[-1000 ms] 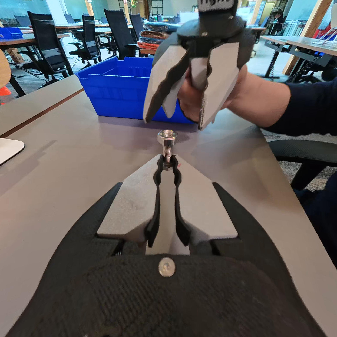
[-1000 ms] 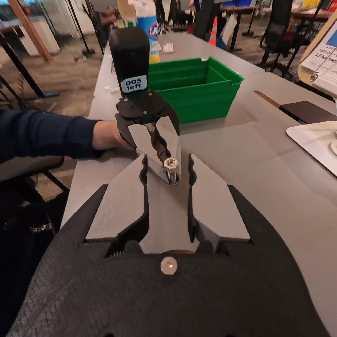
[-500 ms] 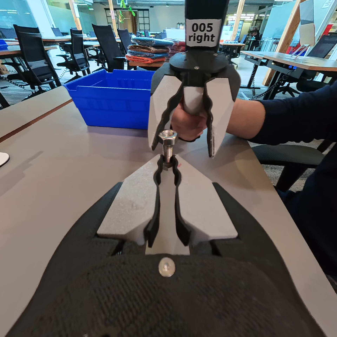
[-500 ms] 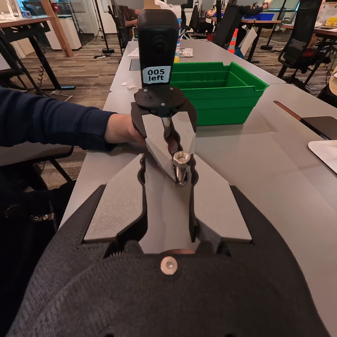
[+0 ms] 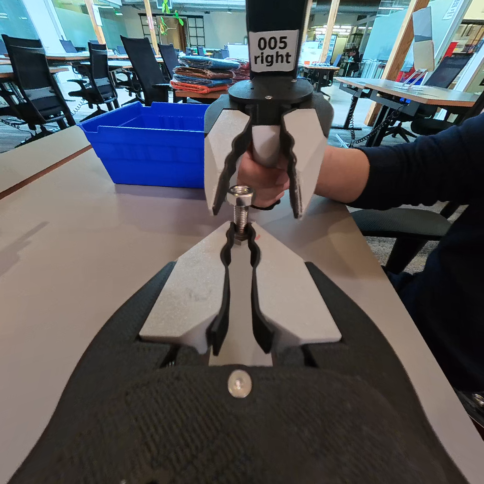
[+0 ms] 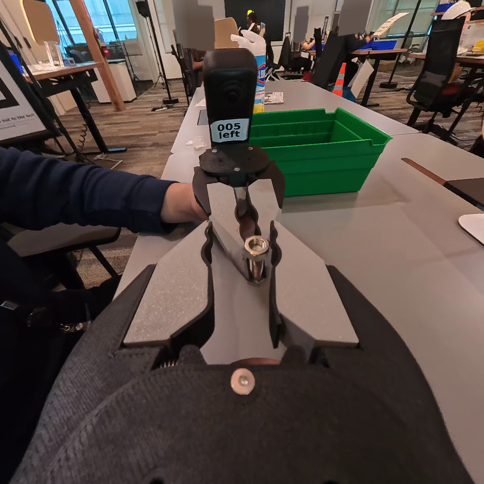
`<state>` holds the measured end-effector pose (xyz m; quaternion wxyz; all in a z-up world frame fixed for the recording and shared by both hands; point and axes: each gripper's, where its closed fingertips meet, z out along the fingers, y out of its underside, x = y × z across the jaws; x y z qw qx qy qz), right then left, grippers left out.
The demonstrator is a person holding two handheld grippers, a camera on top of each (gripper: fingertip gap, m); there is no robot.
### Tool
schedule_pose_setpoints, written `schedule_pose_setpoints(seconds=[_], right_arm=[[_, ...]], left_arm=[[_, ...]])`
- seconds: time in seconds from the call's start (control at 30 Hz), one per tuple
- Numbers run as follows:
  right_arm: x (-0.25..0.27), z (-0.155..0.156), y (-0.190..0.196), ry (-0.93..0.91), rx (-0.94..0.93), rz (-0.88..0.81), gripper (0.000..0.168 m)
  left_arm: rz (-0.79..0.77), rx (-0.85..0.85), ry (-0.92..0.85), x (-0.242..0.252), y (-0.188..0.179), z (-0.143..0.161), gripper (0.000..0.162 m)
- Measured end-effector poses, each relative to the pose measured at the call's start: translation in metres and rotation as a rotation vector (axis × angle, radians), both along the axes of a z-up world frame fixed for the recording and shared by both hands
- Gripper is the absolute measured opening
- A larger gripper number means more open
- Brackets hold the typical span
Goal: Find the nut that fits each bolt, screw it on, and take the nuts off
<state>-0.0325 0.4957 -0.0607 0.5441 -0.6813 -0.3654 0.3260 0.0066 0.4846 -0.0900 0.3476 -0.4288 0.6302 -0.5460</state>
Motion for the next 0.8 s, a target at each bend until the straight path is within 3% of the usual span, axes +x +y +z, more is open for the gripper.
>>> schedule_pose_setpoints(seconds=[0.53, 0.8], right_arm=[[0.025, 0.009, -0.003, -0.012, 0.067, -0.061, 0.022], [0.016, -0.002, -0.006, -0.058, 0.046, -0.012, 0.016]], left_arm=[[-0.027, -0.003, -0.021, -0.003, -0.004, 0.006, 0.007], [-0.042, 0.01, -0.002, -0.002, -0.008, 0.001, 0.007]])
